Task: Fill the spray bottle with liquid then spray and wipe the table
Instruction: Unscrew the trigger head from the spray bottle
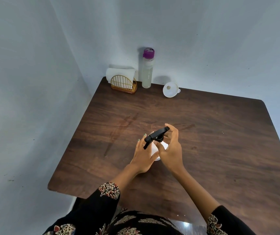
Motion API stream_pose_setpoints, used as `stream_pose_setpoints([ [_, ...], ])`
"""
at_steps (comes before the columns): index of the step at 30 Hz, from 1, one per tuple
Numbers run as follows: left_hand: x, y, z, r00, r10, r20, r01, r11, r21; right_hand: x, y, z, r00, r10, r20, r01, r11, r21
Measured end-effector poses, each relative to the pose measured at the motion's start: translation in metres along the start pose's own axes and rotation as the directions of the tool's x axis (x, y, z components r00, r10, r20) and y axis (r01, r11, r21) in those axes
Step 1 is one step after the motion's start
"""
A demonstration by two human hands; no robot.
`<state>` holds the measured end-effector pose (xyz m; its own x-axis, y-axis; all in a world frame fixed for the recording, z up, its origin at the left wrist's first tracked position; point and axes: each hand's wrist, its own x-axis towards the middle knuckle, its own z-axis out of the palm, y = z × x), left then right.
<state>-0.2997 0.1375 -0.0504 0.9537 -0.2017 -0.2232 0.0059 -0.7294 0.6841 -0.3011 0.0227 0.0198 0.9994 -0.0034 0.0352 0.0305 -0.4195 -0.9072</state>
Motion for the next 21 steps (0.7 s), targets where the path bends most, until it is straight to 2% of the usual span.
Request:
stream_pose_setpoints([
  [4, 0.003, -0.004, 0.004, 0.999, 0.031, -0.011, -0.031, 0.998, 0.062, -0.004, -0.004, -0.001, 0.999, 0.016, 0.037, -0.018, 0.999, 0.047],
  [7, 0.004, -0.008, 0.006, 0.999, 0.046, -0.024, -0.044, 0.995, 0.086, -0.003, -0.008, 0.002, 0.999, 0.034, -0.036, -0.032, 0.998, 0.045],
  [11, 0.002, -0.004, 0.003, 0.994, 0.084, -0.071, -0.08, 0.996, 0.047, -0.003, -0.012, 0.004, 0.993, -0.037, -0.11, 0.039, 0.999, 0.013],
  [17, -0.006, 0.006, -0.006, 0.994, 0.082, -0.068, -0.079, 0.996, 0.042, 0.002, -0.043, -0.013, 0.978, -0.183, -0.105, 0.182, 0.983, -0.011],
  [21, -0.004, 0.004, -0.004, 0.992, 0.071, -0.103, -0.073, 0.997, -0.015, 0.012, -0.073, -0.04, 0.973, -0.212, -0.093, 0.21, 0.977, -0.033],
])
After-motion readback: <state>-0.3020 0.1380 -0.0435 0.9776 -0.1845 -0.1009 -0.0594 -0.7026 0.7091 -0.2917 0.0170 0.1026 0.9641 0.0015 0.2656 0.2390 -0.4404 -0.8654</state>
